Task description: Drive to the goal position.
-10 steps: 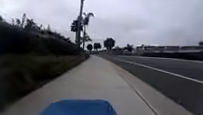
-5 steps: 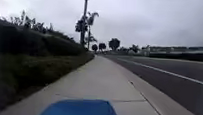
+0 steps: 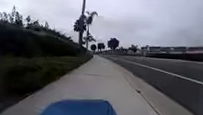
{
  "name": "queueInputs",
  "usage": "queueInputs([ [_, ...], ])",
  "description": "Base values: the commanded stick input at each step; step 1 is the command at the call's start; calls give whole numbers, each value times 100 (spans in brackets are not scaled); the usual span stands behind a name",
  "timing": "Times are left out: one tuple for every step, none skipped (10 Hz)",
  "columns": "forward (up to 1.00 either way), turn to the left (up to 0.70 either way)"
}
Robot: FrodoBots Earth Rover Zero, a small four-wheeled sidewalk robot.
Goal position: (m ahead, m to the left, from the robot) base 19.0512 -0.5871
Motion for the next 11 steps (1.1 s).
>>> queueInputs([
  [100,0],
  [100,0],
  [100,0],
  [100,0],
  [100,0],
  [100,0],
  [100,0],
  [100,0],
  [100,0],
  [100,0],
  [100,0],
])
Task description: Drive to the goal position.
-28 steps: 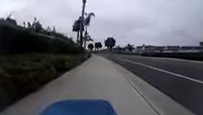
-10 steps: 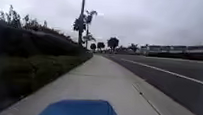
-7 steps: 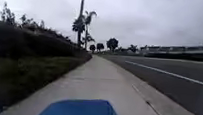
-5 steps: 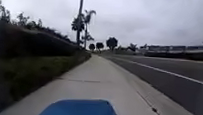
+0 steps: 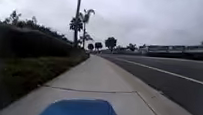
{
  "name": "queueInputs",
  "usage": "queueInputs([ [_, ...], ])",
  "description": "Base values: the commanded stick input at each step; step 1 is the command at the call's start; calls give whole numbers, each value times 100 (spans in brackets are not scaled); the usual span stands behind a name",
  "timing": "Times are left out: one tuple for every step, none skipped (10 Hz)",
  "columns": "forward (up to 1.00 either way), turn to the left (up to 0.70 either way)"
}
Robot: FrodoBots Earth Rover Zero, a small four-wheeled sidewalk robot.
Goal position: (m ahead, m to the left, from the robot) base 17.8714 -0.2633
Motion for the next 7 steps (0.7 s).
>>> queueInputs([
  [100,1],
  [100,27],
  [100,27],
  [100,27],
  [100,27],
  [100,27],
  [100,27],
])
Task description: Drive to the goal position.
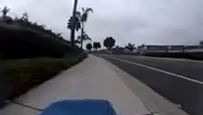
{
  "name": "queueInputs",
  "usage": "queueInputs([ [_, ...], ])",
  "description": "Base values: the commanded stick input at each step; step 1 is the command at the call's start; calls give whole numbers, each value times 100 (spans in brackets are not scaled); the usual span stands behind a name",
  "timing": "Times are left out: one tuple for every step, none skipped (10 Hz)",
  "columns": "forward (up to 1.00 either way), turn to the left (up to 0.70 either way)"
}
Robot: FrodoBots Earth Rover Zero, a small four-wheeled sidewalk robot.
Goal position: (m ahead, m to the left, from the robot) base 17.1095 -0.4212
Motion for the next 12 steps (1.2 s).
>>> queueInputs([
  [100,27],
  [100,0],
  [100,0],
  [100,0],
  [100,0],
  [100,0],
  [100,0],
  [100,0],
  [100,0],
  [100,0],
  [100,0],
  [100,0],
])
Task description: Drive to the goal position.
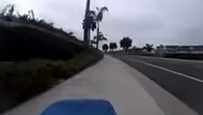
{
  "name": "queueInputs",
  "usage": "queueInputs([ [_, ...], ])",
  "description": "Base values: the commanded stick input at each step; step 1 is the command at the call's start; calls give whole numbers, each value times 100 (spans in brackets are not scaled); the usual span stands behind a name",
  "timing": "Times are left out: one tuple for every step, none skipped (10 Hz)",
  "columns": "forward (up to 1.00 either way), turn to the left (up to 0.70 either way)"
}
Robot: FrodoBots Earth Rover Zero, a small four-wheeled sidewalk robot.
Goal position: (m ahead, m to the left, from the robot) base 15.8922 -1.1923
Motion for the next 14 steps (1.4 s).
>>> queueInputs([
  [100,0],
  [100,-16],
  [100,-14],
  [100,0],
  [100,0],
  [100,0],
  [100,0],
  [100,0],
  [100,0],
  [100,0],
  [100,0],
  [100,0],
  [100,0],
  [100,1],
])
